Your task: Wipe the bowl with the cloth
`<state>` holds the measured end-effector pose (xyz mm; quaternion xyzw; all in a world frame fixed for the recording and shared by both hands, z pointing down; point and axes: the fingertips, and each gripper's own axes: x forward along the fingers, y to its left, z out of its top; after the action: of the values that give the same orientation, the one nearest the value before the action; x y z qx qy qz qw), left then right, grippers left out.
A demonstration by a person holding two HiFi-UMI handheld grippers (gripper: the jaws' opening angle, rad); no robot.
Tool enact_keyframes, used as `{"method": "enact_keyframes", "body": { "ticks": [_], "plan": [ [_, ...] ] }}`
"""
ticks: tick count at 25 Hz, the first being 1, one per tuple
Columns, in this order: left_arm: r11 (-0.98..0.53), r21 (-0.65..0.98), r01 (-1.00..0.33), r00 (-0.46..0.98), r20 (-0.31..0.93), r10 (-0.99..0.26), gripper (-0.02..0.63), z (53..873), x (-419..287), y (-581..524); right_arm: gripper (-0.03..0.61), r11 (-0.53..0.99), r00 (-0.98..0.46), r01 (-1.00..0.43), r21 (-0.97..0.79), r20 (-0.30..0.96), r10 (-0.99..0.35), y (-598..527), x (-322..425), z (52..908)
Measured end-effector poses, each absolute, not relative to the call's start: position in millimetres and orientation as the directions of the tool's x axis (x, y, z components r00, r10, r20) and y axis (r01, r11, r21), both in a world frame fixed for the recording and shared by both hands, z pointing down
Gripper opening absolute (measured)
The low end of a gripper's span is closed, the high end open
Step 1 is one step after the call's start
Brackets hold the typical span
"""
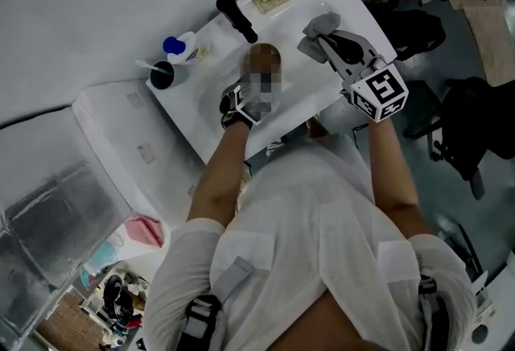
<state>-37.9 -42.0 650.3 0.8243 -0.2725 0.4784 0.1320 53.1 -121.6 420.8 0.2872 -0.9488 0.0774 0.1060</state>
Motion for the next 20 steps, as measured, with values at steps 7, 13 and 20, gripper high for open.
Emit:
{"method": "enact_keyframes", "body": {
  "ticks": [7, 13, 20],
  "plan": [
    [-0.847, -0.047, -0.53, 0.298, 0.925, -0.238, 0.021, 706.7, -45.8, -29.3, 0.041, 0.83, -0.809, -0.552, -0.078, 0.29, -0.511, -118.8, 51.8, 427.9],
    [-0.786, 0.044, -0.617, 0.36, 0.904, -0.231, 0.112, 709.3, -47.2, -27.2, 0.041, 0.826, -0.804, -0.558, -0.082, 0.3, -0.513, -119.4, 52.8, 431.3],
    [-0.695, 0.069, -0.716, 0.457, 0.798, -0.392, 0.129, 646.6, -65.9, -35.8, 0.041, 0.82, -0.812, -0.561, -0.108, 0.264, -0.521, -117.6, 42.8, 422.0]
  ]
}}
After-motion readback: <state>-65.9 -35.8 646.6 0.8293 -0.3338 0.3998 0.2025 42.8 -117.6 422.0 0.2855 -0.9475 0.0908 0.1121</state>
